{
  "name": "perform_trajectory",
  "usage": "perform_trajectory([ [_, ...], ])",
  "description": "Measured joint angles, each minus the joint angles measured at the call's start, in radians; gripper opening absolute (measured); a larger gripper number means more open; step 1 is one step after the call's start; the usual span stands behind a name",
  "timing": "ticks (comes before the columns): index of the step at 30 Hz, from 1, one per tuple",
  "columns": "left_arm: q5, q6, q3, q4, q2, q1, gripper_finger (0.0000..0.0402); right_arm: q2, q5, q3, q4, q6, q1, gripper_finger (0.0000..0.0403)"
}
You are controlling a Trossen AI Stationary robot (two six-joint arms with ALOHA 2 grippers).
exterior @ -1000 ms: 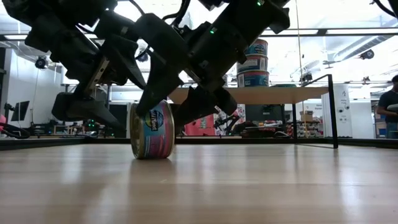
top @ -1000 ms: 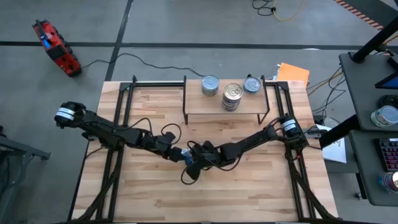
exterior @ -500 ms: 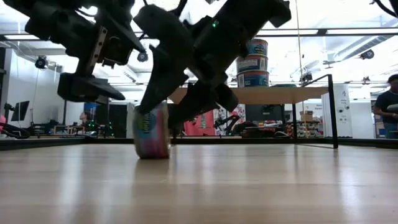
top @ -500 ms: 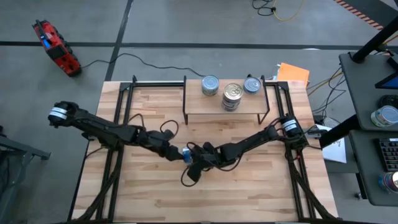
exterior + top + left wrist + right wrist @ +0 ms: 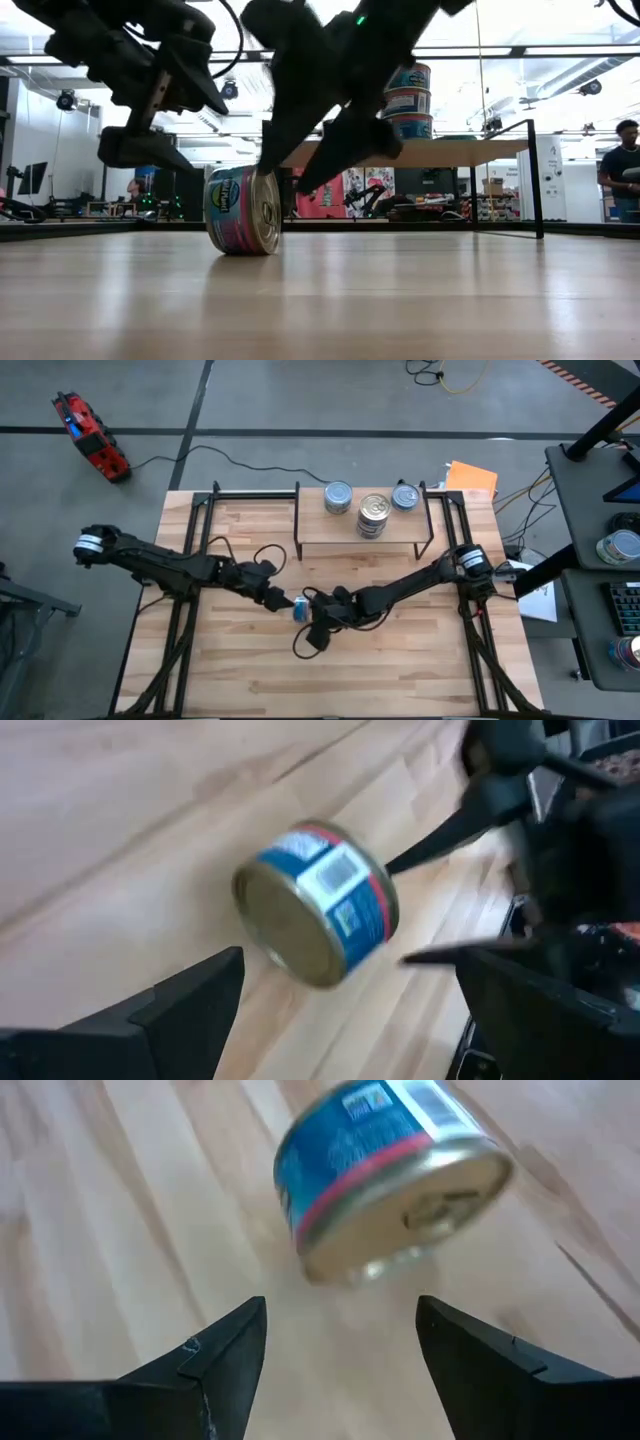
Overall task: Stack canned seafood by type on shelf
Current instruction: Stack the blue-pink tuna can on top of the other blue-pink tuna cans
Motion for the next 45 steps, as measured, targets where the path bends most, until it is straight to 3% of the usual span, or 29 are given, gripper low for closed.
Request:
perform_trajectory([
  [6,-0.007,-0.009,0.000,0.015,-0.026,-0.067,0.0349,-0.104,-0.062,0.006,-0.263,-0.040,0.001,0.0227],
  [11,-0.156,-0.117,0.038,0.010,-0.004,-0.163,0.0349,-0.177,-0.053,0.004,-0.432,-0.111,-0.020,0.0209],
  [15,-0.290,-0.208,0.156,-0.140,0.075,-0.194,0.0349,-0.227,-0.053,-0.011,-0.444,-0.195,-0.034,0.0196],
  [21,-0.308,-0.280,0.379,-0.451,0.266,-0.193,0.0349,-0.317,-0.057,-0.014,-0.523,-0.285,-0.045,0.0184],
  [32,-0.322,-0.305,0.577,-0.519,0.521,-0.188,0.0349,-0.492,0.002,-0.051,-0.538,-0.325,-0.050,0.0181],
  [41,-0.366,-0.318,0.604,-0.526,0.581,-0.186,0.0345,-0.522,0.001,-0.094,-0.532,-0.324,-0.051,0.0174],
  [45,-0.362,-0.332,0.587,-0.527,0.581,-0.186,0.0307,-0.521,0.000,-0.110,-0.532,-0.320,-0.051,0.0169],
])
